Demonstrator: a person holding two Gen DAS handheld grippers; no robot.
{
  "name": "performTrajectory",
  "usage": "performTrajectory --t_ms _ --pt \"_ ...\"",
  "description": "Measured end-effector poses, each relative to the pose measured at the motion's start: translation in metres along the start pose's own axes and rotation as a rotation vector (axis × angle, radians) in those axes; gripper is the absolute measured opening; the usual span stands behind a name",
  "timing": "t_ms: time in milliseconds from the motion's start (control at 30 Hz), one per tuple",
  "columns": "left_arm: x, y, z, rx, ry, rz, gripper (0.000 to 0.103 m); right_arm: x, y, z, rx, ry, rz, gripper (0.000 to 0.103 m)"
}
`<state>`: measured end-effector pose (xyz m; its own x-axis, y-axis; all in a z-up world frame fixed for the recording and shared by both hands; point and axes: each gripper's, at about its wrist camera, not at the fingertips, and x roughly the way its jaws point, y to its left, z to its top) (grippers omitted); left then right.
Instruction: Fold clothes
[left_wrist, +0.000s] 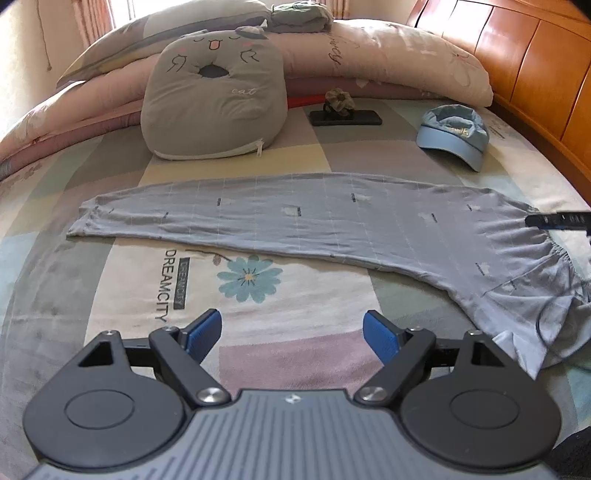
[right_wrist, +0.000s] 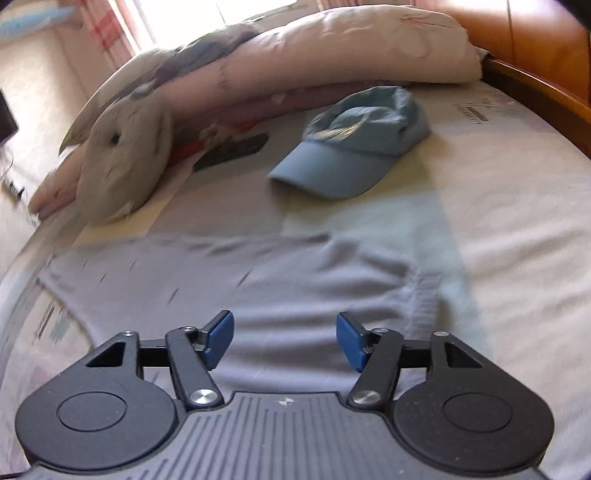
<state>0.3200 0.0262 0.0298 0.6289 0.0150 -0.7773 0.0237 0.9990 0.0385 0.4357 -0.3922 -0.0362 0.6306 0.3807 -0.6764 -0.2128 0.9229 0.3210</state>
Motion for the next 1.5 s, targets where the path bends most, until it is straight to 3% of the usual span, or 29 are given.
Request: performTrajectory --t_ms 100,300,500,633,867,1033,1267,1333,1500 --pt "0.002 0.004 -0.007 -0.007 -0.002 -0.029 0.084 -0.005 0.029 -0.021 -0.038 0.036 -0.004 0.084" --pt "0.005 0.01 -0.021 0.03 -0.011 -0.093 0.084 -0.005 0.069 -0.063 -0.046 0.131 -0.077 0.085" --pt "0.007 0.026 -0.037 0.086 -0.028 -0.192 0.085 -0.043 0.111 -0.09 0.001 0.101 -0.112 0.087" --pt "0.007 0.042 -0.052 0.113 -0.036 -0.271 0.086 -0.059 0.155 -0.12 0.015 0.117 -0.092 0.095" --pt "0.016 0.061 -0.071 0.152 0.013 -0.336 0.087 -0.06 0.205 -0.17 0.005 0.229 -0.188 0.098" --pt "0.021 0.05 -0.072 0.209 0.043 -0.358 0.087 -0.08 0.201 -0.176 -0.028 0.22 -0.341 0.103" --pt "0.022 -0.018 -0.065 0.358 0.037 -0.426 0.087 -0.087 0.157 -0.188 -0.033 0.224 -0.507 0.103" --pt "0.017 -0.042 -0.065 0.401 0.022 -0.428 0.087 -0.084 0.146 -0.196 -0.035 0.236 -0.51 0.103" --pt "0.011 -0.093 -0.064 0.442 0.011 -0.419 0.087 -0.088 0.123 -0.206 -0.009 0.213 -0.413 0.103"
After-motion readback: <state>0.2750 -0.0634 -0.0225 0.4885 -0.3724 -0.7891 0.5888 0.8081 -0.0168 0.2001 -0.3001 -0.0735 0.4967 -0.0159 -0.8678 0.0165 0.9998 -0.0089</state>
